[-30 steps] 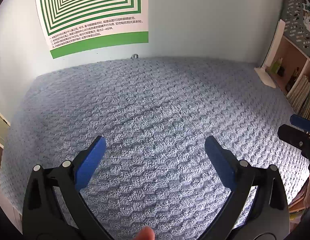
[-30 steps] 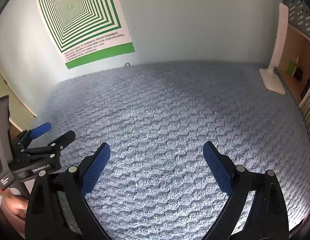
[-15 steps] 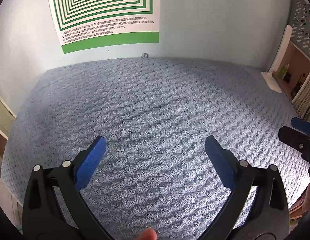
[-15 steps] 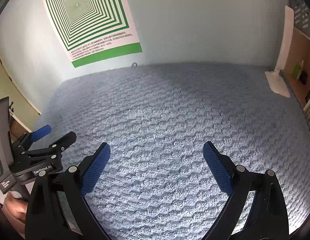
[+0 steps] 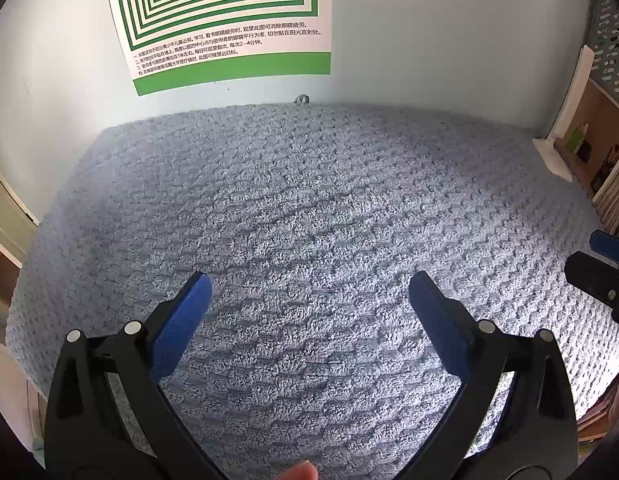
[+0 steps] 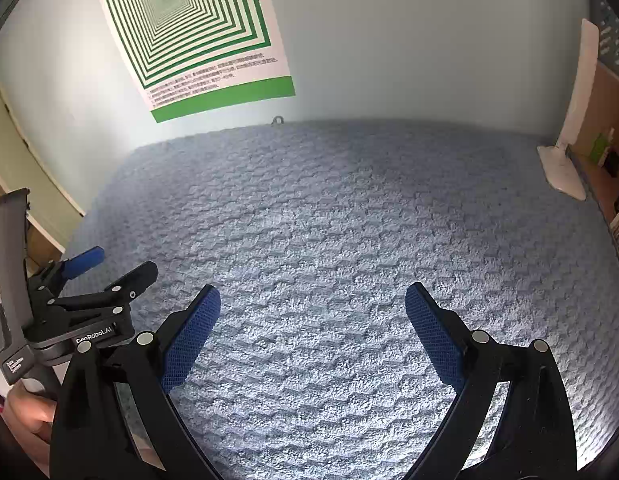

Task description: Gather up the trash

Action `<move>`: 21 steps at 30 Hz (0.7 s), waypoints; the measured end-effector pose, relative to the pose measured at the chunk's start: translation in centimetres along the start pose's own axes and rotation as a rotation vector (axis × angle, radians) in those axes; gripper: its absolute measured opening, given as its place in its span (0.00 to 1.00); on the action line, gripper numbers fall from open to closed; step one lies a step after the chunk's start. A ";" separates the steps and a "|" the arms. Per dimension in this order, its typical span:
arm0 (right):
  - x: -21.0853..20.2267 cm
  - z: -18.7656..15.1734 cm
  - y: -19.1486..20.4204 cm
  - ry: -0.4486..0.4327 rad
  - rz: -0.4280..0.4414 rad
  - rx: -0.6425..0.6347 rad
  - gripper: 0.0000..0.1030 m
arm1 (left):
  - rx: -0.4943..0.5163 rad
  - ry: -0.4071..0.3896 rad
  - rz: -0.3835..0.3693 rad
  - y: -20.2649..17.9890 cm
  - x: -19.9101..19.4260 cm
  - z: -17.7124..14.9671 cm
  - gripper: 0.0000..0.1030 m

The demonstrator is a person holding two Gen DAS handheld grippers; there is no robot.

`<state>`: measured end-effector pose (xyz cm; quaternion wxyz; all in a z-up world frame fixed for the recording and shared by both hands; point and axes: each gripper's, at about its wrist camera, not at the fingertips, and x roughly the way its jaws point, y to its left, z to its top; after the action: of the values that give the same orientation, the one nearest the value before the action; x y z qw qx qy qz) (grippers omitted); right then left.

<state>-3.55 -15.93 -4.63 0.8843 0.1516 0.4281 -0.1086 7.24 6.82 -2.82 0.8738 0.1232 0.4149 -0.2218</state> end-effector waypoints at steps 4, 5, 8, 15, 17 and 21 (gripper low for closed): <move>0.0 -0.1 0.0 -0.004 0.001 0.001 0.90 | -0.003 -0.001 0.005 0.1 -0.1 0.1 0.94; -0.1 0.0 0.0 -0.005 0.001 0.001 0.90 | -0.003 -0.001 0.004 0.1 -0.1 0.1 0.94; -0.1 0.0 -0.1 -0.010 0.003 0.002 0.90 | -0.004 0.004 0.003 0.1 0.0 0.1 0.94; 0.1 0.0 -0.3 -0.006 0.002 0.006 0.90 | 0.012 -0.010 0.014 -0.1 -0.1 0.2 0.94; 0.1 0.0 -0.4 -0.009 -0.001 0.006 0.90 | 0.017 -0.012 0.017 -0.1 -0.1 0.2 0.94; 0.2 0.0 -0.5 -0.009 0.001 0.015 0.90 | 0.016 -0.011 0.024 0.1 0.0 0.1 0.94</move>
<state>-3.60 -16.42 -4.87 0.8850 0.1579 0.4234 -0.1123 7.30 6.87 -2.73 0.8775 0.1340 0.4069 -0.2154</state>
